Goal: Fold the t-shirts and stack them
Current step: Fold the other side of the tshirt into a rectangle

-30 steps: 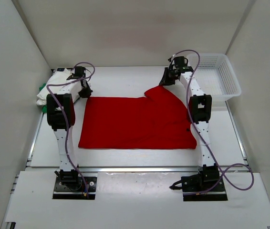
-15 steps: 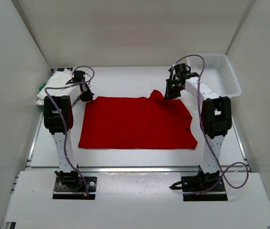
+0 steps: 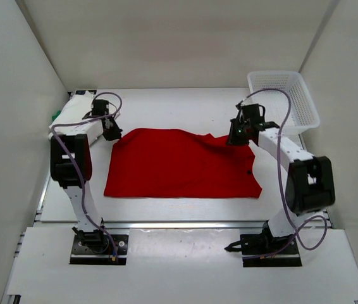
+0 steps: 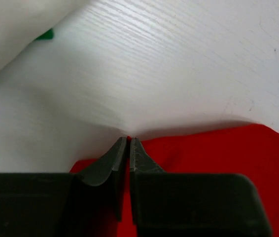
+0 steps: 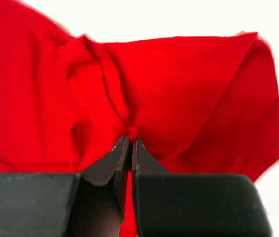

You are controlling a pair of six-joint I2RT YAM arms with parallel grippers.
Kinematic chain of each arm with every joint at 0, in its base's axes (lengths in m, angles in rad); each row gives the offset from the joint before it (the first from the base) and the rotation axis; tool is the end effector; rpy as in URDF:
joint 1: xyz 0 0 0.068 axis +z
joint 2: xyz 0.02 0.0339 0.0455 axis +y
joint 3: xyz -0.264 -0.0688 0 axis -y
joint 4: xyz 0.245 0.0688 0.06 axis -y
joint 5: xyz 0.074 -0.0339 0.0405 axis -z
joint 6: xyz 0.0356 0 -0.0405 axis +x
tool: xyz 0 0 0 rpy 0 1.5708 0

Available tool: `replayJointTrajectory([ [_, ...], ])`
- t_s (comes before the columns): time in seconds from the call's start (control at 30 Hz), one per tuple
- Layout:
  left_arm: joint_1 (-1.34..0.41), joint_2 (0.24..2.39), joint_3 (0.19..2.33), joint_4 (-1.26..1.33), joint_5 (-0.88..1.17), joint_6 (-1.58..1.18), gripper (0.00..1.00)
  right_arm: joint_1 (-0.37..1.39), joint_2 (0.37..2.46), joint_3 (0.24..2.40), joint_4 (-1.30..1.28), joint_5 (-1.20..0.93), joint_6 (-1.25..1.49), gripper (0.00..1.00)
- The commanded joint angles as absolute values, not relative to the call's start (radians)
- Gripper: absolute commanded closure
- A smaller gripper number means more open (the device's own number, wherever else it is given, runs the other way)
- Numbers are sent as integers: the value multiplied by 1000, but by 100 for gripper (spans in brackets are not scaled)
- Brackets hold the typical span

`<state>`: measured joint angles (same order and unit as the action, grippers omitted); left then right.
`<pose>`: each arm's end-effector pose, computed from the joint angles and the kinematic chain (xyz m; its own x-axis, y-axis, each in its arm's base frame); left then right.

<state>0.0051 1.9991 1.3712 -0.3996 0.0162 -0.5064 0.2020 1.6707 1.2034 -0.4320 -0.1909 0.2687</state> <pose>0.4198 0.0016 0.1645 -0.7502 -0.4888 -0.4454 -0.4123 0.8723 -0.2629 0.3512 0.0788 0.2341 -0.8225 0.0976 -0.5604 -0.0978 0.9462 0.3084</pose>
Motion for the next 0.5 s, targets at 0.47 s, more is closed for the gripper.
replayJointTrajectory([
  [0.47,46,1721,1171,-331,2,-502,100,255,1060,724,-348,-89,359,100],
])
